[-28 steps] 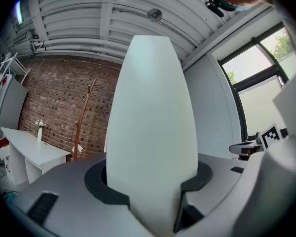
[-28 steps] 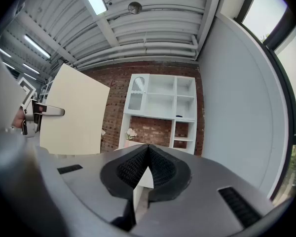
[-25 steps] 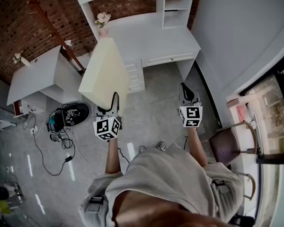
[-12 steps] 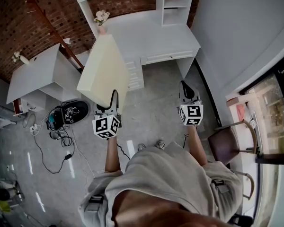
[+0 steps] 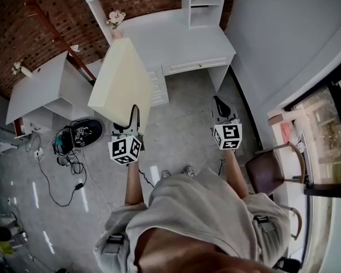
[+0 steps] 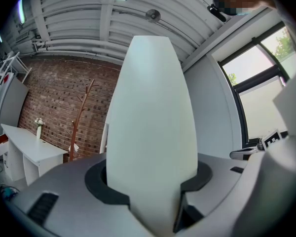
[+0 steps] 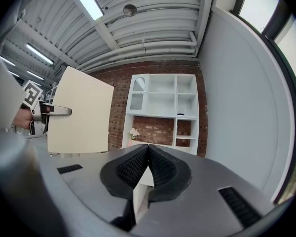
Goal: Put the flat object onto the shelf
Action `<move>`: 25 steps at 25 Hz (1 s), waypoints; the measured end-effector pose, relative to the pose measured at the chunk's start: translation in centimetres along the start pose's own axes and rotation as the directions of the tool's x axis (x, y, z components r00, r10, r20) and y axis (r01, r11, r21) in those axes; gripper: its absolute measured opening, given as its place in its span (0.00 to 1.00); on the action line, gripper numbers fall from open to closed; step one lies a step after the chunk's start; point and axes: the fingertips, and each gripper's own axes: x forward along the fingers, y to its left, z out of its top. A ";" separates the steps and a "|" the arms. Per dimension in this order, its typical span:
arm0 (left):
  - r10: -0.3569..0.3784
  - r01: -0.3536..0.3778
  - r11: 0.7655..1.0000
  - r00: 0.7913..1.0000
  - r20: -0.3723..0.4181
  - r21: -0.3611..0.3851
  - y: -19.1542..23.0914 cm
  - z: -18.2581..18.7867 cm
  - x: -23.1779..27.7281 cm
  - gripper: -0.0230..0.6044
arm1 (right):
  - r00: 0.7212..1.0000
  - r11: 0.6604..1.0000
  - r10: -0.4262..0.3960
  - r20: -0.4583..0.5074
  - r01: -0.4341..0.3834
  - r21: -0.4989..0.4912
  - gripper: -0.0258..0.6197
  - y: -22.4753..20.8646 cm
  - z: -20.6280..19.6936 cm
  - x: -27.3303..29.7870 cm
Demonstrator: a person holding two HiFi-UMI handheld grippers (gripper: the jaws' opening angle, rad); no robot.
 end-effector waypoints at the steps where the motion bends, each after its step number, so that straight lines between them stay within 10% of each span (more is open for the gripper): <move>1: 0.003 -0.003 1.000 1.000 0.001 -0.004 -0.3 -0.1 0.0 0.45 | 1.000 1.000 0.002 0.001 -0.002 0.000 0.08 -0.4 -0.1 -0.2; 25: 0.038 -0.038 0.998 0.999 -0.006 -0.048 -2.7 -1.7 2.0 0.46 | 0.999 0.999 0.039 -0.005 -0.039 -0.004 0.08 -3.8 -1.6 0.9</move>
